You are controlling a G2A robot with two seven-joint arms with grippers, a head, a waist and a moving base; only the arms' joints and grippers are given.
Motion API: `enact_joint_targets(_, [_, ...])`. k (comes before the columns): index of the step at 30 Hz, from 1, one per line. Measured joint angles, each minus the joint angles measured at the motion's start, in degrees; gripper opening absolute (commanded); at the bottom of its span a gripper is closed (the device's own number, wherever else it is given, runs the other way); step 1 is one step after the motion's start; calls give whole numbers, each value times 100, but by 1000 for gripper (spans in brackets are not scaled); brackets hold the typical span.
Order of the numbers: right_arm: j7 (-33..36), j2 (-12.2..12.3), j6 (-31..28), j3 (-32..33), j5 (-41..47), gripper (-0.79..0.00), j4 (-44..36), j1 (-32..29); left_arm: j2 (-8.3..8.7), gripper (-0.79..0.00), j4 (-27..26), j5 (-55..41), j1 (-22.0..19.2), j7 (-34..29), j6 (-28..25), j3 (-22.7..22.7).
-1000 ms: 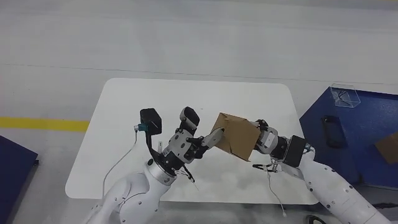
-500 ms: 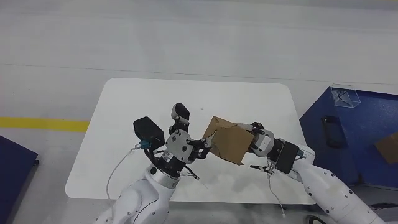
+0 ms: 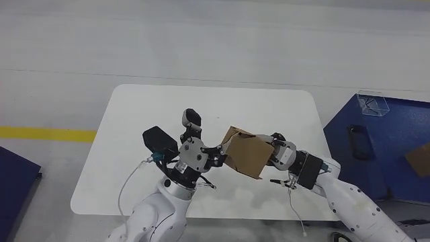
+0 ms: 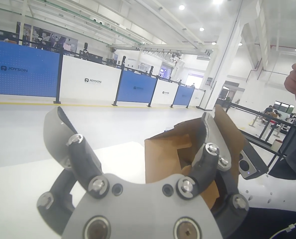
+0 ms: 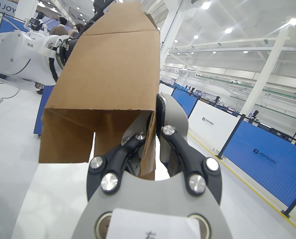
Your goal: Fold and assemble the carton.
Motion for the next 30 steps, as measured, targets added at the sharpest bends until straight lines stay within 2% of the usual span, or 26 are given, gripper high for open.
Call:
enact_joint_targets(13, [38, -96, -216, 142, -116, -785, -31, -133, -106, 0, 28, 104, 99, 226, -59, -72])
enact_joint_targets(20, [-18, -138, -396, 185, -294, -785, -52, -172, -162, 0, 78, 124, 63, 17, -91, -81])
enact_joint_targets(30, [56, -224, -478, 324, -52, -785, -23, -222, -212, 0, 151, 351, 164, -142, -315, -30])
